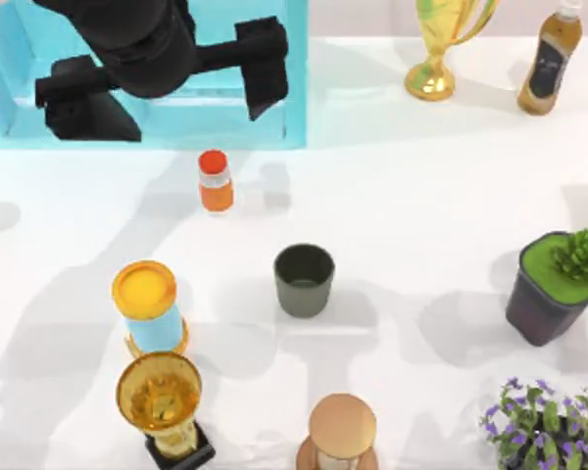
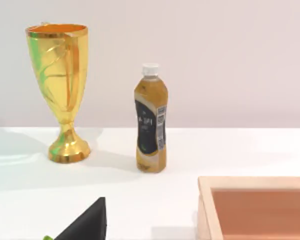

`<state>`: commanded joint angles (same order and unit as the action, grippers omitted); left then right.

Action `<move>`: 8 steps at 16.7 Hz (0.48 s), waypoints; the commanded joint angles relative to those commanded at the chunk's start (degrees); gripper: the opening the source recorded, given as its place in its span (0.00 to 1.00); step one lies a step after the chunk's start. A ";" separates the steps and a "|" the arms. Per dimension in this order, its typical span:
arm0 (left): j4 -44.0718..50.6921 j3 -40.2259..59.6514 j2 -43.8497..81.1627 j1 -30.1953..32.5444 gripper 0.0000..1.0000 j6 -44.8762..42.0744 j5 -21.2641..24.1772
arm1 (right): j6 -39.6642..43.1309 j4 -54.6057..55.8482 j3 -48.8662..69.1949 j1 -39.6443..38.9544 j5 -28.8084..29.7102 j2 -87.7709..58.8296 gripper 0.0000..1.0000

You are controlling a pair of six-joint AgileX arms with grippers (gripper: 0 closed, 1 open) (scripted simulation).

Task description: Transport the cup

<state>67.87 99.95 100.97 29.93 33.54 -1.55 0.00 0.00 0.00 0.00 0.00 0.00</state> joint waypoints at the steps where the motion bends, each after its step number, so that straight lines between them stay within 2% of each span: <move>1: 3.14 5.04 5.14 1.92 1.00 1.31 0.21 | 0.00 0.00 0.00 0.00 0.00 0.00 1.00; 5: 13.37 21.72 22.50 8.61 1.00 5.36 1.08 | 0.00 0.00 0.00 0.00 0.00 0.00 1.00; 8: 18.11 29.62 30.86 11.94 1.00 7.14 1.56 | 0.00 0.00 0.00 0.00 0.00 0.00 1.00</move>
<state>85.98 129.57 131.82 41.87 40.69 0.01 0.00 0.00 0.00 0.00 0.00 0.00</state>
